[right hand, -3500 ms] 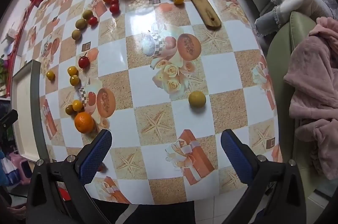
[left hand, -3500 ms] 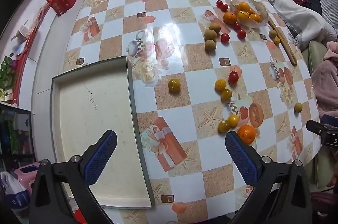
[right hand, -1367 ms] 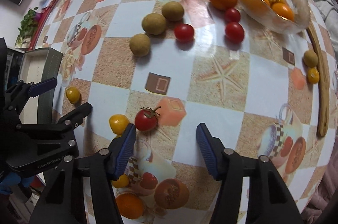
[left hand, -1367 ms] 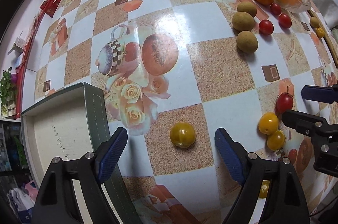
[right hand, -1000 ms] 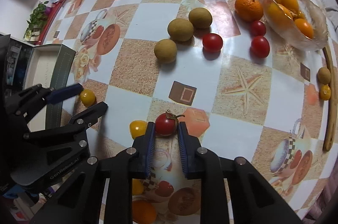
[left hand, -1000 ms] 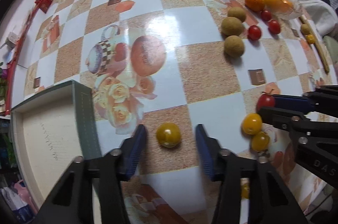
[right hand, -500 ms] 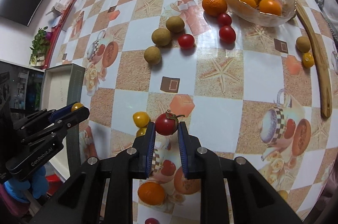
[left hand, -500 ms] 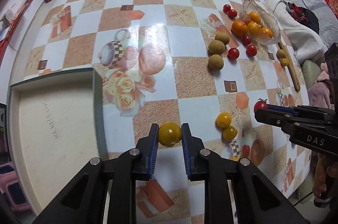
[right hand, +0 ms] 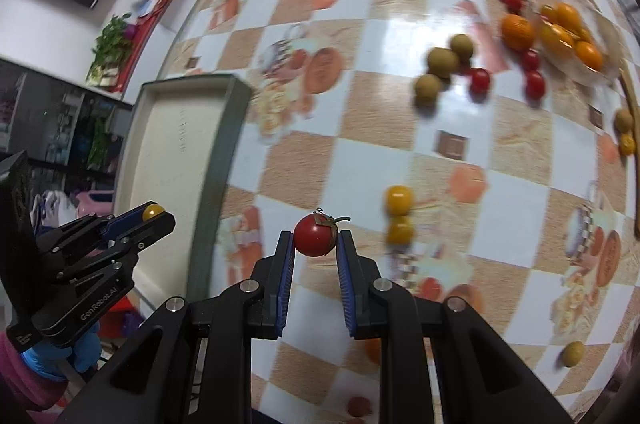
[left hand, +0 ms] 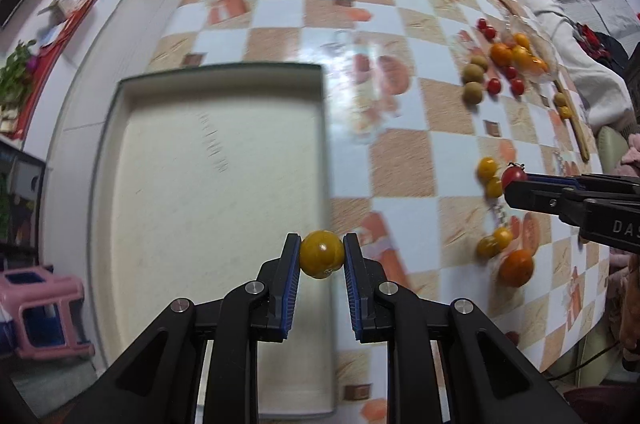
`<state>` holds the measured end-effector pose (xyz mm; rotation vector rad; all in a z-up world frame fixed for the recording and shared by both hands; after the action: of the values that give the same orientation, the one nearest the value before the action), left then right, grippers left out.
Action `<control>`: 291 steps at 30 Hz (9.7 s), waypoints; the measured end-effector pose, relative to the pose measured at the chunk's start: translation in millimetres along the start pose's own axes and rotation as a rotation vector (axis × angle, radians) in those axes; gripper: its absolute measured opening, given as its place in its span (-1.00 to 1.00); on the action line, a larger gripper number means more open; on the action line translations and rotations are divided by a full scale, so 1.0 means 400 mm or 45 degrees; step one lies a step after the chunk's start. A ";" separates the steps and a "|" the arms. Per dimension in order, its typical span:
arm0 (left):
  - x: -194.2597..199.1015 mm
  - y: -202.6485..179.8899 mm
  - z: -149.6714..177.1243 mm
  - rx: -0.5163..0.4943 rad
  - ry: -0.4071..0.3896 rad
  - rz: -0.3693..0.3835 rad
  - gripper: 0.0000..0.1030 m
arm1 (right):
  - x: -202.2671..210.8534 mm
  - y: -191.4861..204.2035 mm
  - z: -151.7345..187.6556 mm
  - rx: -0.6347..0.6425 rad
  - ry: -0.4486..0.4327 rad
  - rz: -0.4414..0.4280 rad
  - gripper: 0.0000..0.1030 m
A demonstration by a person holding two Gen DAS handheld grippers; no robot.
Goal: Organize fruits
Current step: 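Carry both tomatoes over the cream tray and open both tools to drop them, then move the left tool to a brown round fruit while the right tool grasps another, then carry both brown fruits over the tray and open both tools to release, then return both tools to the fruits near the glass bowl, then grasp a brown round fruit with the left tool while the right tool grasps a red cherry tomato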
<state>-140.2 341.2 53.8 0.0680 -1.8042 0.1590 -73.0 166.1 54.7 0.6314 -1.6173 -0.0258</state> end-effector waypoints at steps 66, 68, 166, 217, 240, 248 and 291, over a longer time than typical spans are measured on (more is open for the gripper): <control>0.001 -0.148 -0.033 -0.280 -0.004 -0.122 0.65 | 0.066 -0.240 0.131 -0.380 -0.081 0.276 0.72; -0.012 -0.196 -0.059 -0.312 -0.001 -0.102 0.65 | 0.079 -0.297 0.167 -0.442 -0.079 0.297 0.72; -0.079 0.304 0.036 0.278 -0.018 -0.254 -0.49 | -0.161 0.287 -0.115 0.274 0.031 0.067 -0.43; -0.008 0.003 -0.021 -0.080 -0.082 -0.165 0.62 | -0.006 -0.051 -0.046 -0.125 -0.079 0.248 0.72; -0.168 -0.385 -0.319 -0.262 -0.093 -0.057 0.62 | 0.062 -0.428 -0.091 -0.357 -0.201 0.377 0.59; -0.230 -0.463 -0.363 -0.342 -0.113 -0.028 0.61 | 0.027 -0.458 -0.128 -0.327 -0.206 0.356 0.39; -0.158 -0.358 -0.208 -0.235 -0.096 0.082 -0.42 | 0.017 -0.431 -0.093 -0.331 -0.224 0.254 -0.35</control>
<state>-26.3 209.3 21.7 -0.1170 -1.8892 0.0354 26.8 30.3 2.5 0.2715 -1.8037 -0.1463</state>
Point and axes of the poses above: each gripper's, at about its wrist camera, not at the fingertips, and x roughly against the way its jaws point, y to its left, z to its underside, the point moved 3 cm from there along -x, roughly the way its jaws point, and after that the axes turned 3 degrees about x, right-handed, at the moved point
